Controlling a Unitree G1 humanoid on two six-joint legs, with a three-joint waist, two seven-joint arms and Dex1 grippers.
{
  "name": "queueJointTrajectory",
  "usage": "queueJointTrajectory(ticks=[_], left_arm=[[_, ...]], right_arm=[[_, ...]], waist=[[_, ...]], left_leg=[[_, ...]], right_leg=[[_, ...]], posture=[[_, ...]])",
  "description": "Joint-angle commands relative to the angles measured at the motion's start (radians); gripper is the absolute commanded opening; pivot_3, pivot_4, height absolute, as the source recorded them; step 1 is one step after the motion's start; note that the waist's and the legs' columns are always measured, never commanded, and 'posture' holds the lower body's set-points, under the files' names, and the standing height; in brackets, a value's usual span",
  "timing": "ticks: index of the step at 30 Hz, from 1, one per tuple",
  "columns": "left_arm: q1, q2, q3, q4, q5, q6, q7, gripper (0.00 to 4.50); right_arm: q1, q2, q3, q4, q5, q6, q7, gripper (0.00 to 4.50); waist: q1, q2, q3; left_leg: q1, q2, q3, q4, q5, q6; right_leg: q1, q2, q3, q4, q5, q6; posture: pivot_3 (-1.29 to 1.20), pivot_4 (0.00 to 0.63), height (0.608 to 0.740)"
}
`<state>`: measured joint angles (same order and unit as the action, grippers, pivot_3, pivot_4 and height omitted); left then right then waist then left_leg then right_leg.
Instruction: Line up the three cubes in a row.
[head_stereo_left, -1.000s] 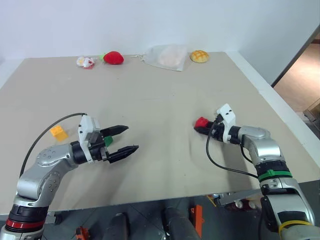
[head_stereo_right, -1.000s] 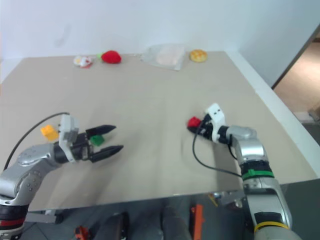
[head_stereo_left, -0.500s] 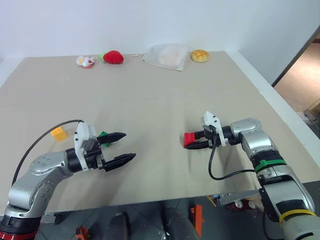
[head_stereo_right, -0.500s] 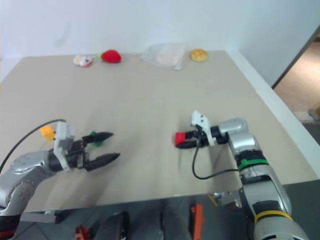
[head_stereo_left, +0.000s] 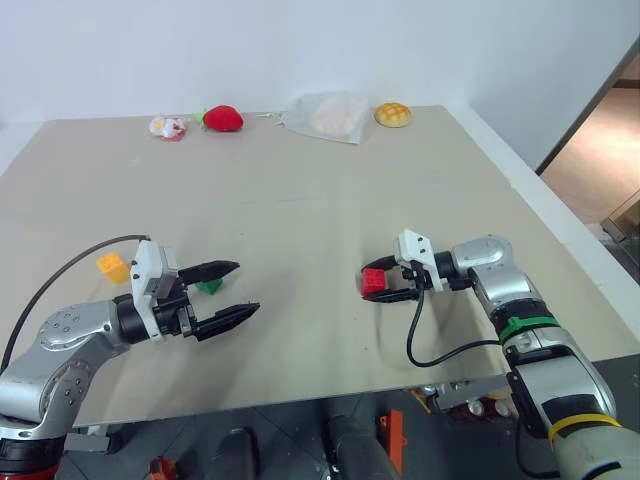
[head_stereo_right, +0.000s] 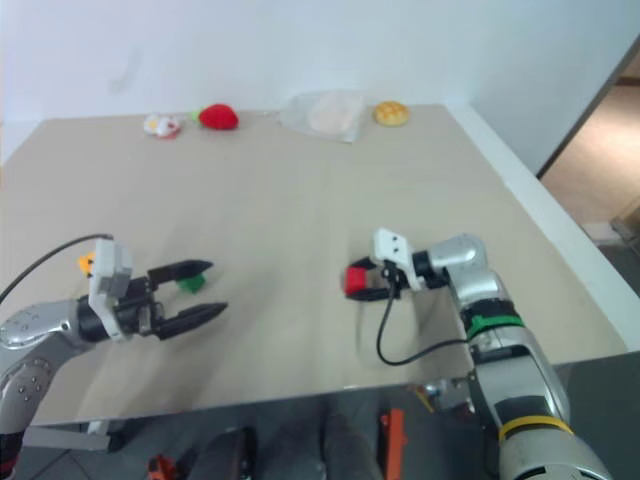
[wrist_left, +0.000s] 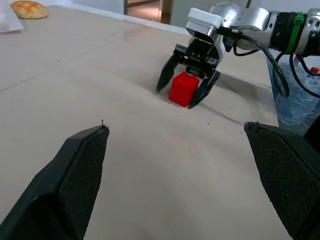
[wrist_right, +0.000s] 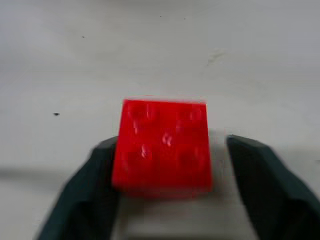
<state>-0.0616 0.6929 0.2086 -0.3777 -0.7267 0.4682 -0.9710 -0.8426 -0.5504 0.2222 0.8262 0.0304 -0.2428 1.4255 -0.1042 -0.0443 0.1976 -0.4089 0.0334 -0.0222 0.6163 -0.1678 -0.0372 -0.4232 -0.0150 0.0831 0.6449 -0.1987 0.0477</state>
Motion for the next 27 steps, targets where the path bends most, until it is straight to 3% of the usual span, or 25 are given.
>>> queueJointTrajectory(ticks=[1, 6, 11, 14, 18, 22, 27], left_arm=[[0.004, 0.025, 0.050, 0.014, -0.011, -0.006, -0.015, 4.50], [0.007, 0.045, 0.087, 0.064, -0.011, -0.007, -0.030, 4.50], [0.023, 0.069, 0.114, 0.113, -0.004, 0.000, -0.045, 4.50], [0.034, 0.075, 0.102, 0.128, 0.017, -0.010, -0.051, 4.50], [0.045, 0.078, 0.084, 0.150, 0.062, -0.033, -0.059, 4.50], [0.029, 0.056, 0.060, 0.196, 0.114, -0.065, -0.043, 4.50], [-0.001, 0.017, 0.044, 0.243, 0.167, -0.100, -0.001, 4.50]], right_arm=[[-0.007, -0.008, 0.039, 0.017, -0.038, -0.015, 0.062, 4.33], [-0.047, -0.075, 0.025, -0.030, 0.039, 0.043, 0.184, 4.33], [-0.016, -0.275, 0.145, -0.239, 0.236, 0.129, 0.189, 4.33], [-0.011, -0.331, 0.158, -0.277, 0.254, 0.132, 0.189, 4.33], [-0.055, -0.318, 0.079, -0.262, 0.259, 0.170, 0.175, 4.33], [-0.098, -0.244, -0.041, -0.351, 0.379, 0.377, 0.063, 4.33], [-0.021, -0.175, -0.117, -0.527, 0.435, 0.524, -0.031, 4.33]], waist=[[0.000, 0.000, 0.000], [0.006, 0.000, 0.000], [0.023, 0.004, 0.002], [0.027, 0.004, 0.002], [0.026, 0.004, 0.002], [0.025, 0.005, 0.003], [0.030, 0.004, 0.002]], left_leg=[[0.000, 0.000, 0.000, 0.000, 0.000, -0.001], [-0.001, 0.000, -0.001, -0.003, -0.004, -0.003], [-0.008, -0.002, -0.001, -0.003, -0.006, -0.003], [-0.012, -0.002, -0.001, -0.003, -0.007, -0.003], [-0.012, -0.001, 0.001, -0.003, -0.007, -0.003], [-0.012, -0.001, 0.001, 0.001, -0.007, -0.003], [-0.013, -0.001, 0.000, 0.003, -0.007, -0.003]], right_leg=[[0.000, 0.000, 0.000, 0.000, 0.000, 0.000], [-0.001, 0.000, 0.000, 0.000, -0.005, -0.001], [-0.007, -0.002, 0.000, 0.001, -0.010, 0.002], [-0.012, -0.003, 0.000, 0.002, -0.010, 0.002], [-0.013, -0.002, 0.000, 0.002, -0.010, 0.000], [-0.013, -0.002, 0.000, 0.005, -0.008, 0.000], [-0.012, -0.001, -0.001, 0.005, -0.007, 0.001]], posture=[[0.00, 0.150, 0.740], [0.00, 0.150, 0.740], [0.00, 0.150, 0.740], [0.00, 0.150, 0.740], [0.00, 0.150, 0.740], [0.00, 0.150, 0.740], [0.00, 0.150, 0.740]])
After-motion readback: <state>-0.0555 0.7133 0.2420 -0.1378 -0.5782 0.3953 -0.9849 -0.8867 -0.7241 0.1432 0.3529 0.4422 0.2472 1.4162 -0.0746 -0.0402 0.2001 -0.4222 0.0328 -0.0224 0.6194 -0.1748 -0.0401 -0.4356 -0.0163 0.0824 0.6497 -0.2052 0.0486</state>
